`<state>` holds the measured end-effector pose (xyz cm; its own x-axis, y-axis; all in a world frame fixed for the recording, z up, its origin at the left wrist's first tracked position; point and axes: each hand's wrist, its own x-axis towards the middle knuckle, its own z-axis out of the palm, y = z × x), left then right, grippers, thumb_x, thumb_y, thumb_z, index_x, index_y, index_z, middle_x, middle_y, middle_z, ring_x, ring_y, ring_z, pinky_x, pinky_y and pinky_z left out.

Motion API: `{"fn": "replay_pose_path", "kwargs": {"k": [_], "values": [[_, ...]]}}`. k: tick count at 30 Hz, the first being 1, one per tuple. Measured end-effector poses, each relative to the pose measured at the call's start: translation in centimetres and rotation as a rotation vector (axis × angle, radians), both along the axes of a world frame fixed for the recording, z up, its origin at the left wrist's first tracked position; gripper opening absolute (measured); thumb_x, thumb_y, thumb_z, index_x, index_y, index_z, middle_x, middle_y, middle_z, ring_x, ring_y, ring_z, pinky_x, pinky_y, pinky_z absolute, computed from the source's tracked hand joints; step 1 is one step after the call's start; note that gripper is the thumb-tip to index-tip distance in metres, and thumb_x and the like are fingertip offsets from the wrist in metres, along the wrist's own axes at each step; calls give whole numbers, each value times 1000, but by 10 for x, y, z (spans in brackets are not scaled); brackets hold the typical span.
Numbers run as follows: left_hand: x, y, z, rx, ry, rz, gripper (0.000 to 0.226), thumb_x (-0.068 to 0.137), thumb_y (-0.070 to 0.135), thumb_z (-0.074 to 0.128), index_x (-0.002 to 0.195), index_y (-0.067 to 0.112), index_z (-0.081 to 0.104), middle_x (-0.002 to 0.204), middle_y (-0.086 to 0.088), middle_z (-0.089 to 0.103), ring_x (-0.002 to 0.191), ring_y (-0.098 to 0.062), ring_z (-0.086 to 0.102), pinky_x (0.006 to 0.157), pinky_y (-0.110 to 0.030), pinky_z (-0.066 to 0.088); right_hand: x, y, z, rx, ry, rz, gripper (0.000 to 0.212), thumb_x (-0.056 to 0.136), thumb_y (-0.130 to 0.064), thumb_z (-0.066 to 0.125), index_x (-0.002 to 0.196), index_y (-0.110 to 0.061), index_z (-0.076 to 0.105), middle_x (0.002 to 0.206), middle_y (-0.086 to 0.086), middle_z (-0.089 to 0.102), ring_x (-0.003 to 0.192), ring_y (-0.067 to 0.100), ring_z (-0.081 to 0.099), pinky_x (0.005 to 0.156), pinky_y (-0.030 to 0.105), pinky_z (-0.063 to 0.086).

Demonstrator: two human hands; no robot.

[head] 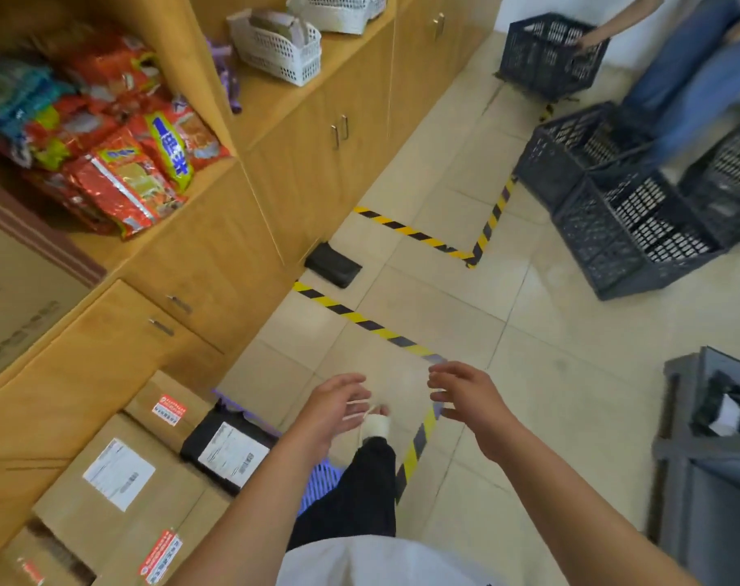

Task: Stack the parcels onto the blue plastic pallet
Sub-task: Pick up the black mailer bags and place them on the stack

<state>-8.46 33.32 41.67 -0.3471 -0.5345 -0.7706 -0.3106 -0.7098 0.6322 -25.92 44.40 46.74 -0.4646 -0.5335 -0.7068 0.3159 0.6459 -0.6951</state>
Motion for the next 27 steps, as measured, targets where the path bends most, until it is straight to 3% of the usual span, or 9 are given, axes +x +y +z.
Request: {"fn": "replay_pose_path", "kwargs": {"k": [5, 10, 16, 20, 22, 24, 27], "values": [[-95, -110, 20, -41, -29, 1, 21, 93, 12, 55, 112, 15, 66, 105, -10, 69, 96, -24, 66, 88, -37, 54, -90, -98, 24, -15, 19, 8, 14, 92, -19, 63, 104, -17, 71, 105, 8, 71, 92, 22, 66, 75, 33, 51], [-183, -197, 46, -70, 3, -10, 24, 94, 13, 55, 117, 15, 64, 106, -8, 69, 97, -21, 67, 83, -32, 55, -165, -162, 38, -43, 1, -48, 14, 93, -18, 63, 105, -20, 70, 109, 9, 71, 96, 23, 68, 80, 36, 53], [-265, -268, 26, -55, -22, 32, 27, 93, 17, 59, 120, 20, 64, 106, -6, 70, 108, -25, 67, 96, -39, 54, -267, -249, 10, -40, -5, -73, 33, 95, -26, 61, 128, -23, 57, 118, 5, 65, 100, 24, 68, 86, 40, 52], [-307, -310, -8, 2, -121, 159, 31, 95, 14, 54, 125, 17, 61, 102, -7, 66, 107, -25, 65, 90, -35, 53, -344, -329, -20, -5, -44, 67, 24, 94, -26, 63, 117, -20, 62, 115, 6, 66, 101, 23, 65, 83, 38, 50], [-328, -327, -16, 56, -187, 281, 29, 96, 11, 53, 124, 12, 61, 96, -9, 64, 94, -24, 64, 80, -32, 51, -380, -369, -29, -3, -50, 146, 14, 94, -22, 63, 108, -18, 64, 108, 6, 65, 95, 21, 63, 79, 38, 48], [-346, -342, -17, 104, -234, 370, 23, 97, 10, 52, 119, 11, 61, 90, -8, 61, 82, -21, 60, 72, -30, 47, -411, -405, -41, 44, -33, 199, 14, 93, -18, 64, 107, -15, 65, 102, 9, 64, 89, 22, 59, 76, 36, 47], [-362, -365, -24, 83, -301, 383, 17, 96, 9, 52, 106, 14, 64, 89, -7, 61, 79, -18, 59, 73, -30, 47, -439, -451, -63, 105, -59, 299, 15, 93, -17, 62, 107, -13, 66, 99, 11, 62, 87, 23, 57, 75, 35, 45]]}}
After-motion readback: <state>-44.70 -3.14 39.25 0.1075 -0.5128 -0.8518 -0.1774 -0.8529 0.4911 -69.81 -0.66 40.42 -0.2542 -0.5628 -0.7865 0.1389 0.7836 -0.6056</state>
